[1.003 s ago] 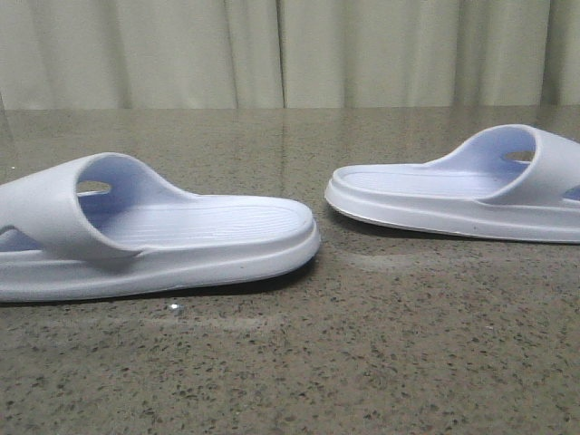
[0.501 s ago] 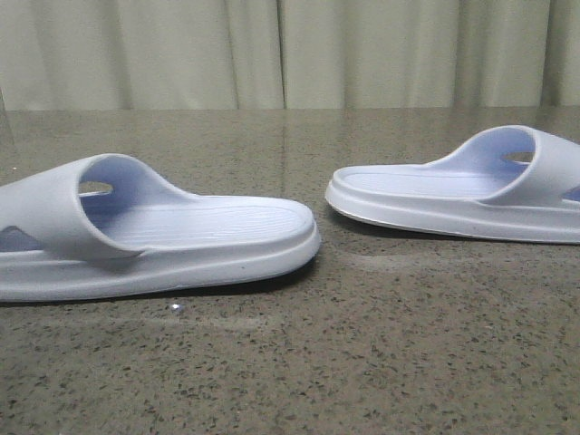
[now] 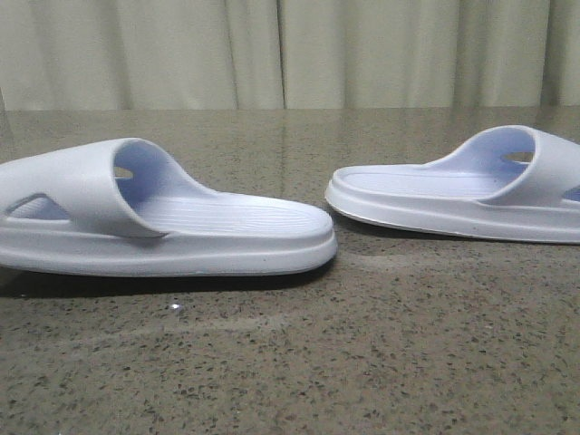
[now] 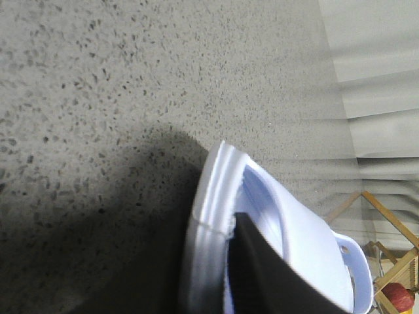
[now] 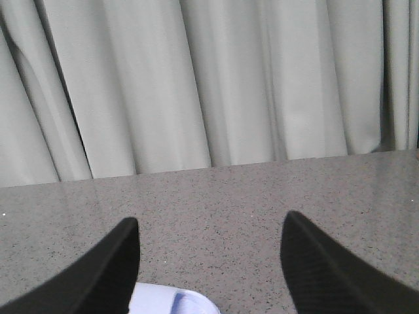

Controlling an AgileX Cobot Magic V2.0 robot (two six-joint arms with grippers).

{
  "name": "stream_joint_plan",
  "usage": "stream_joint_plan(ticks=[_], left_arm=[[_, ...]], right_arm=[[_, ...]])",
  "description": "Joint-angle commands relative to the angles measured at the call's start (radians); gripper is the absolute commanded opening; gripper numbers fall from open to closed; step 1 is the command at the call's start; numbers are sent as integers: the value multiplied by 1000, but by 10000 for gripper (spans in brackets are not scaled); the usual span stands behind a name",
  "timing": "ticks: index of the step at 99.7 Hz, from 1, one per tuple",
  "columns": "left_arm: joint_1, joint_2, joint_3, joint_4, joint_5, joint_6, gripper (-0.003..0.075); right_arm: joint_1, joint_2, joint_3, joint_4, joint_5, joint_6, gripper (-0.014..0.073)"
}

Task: Insert blue slippers together front up
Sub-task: 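Grasp the slipper near the left gripper by its sole edge, then lift the grasped slipper up off the table with the left gripper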

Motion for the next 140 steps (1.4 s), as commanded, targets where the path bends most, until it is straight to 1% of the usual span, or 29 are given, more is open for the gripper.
stream_joint_plan(ticks=[1, 12, 20, 31, 37, 51, 65, 82, 103, 115, 129, 140], left_arm=[[-1, 40, 38, 52, -26, -36, 17], [-1, 40, 38, 50, -5, -36, 16], [-1, 40, 38, 18, 22, -27, 16], [-1, 40, 38, -110, 106, 68, 16], [-1, 40, 38, -177, 167, 99, 16], [1, 36, 22, -177, 241, 91, 16], [1, 13, 19, -177, 278, 91, 16], [1, -47, 19, -177, 299, 51, 16], [1, -137, 19, -177, 319, -46, 16], [7, -173, -8, -177, 321, -67, 16], [22, -190, -64, -177, 348, -76, 16], [22, -190, -102, -177, 354, -99, 16]], right_arm=[[-7, 24, -25, -2, -84, -5, 403], [-7, 24, -25, -2, -84, -5, 403], [-7, 24, -25, -2, -84, -5, 403], [-7, 24, -25, -2, -84, -5, 403], [-7, 24, -25, -2, -84, -5, 403], [-7, 24, -25, -2, -84, -5, 403], [-7, 24, -25, -8, -84, -5, 403], [-7, 25, -25, -71, -76, -5, 403], [-7, 41, -17, -73, -74, -5, 403], [-7, 92, 7, -73, -74, -5, 403], [-7, 168, 19, -73, -82, 54, 403], [-7, 235, 19, -73, -84, 126, 403]])
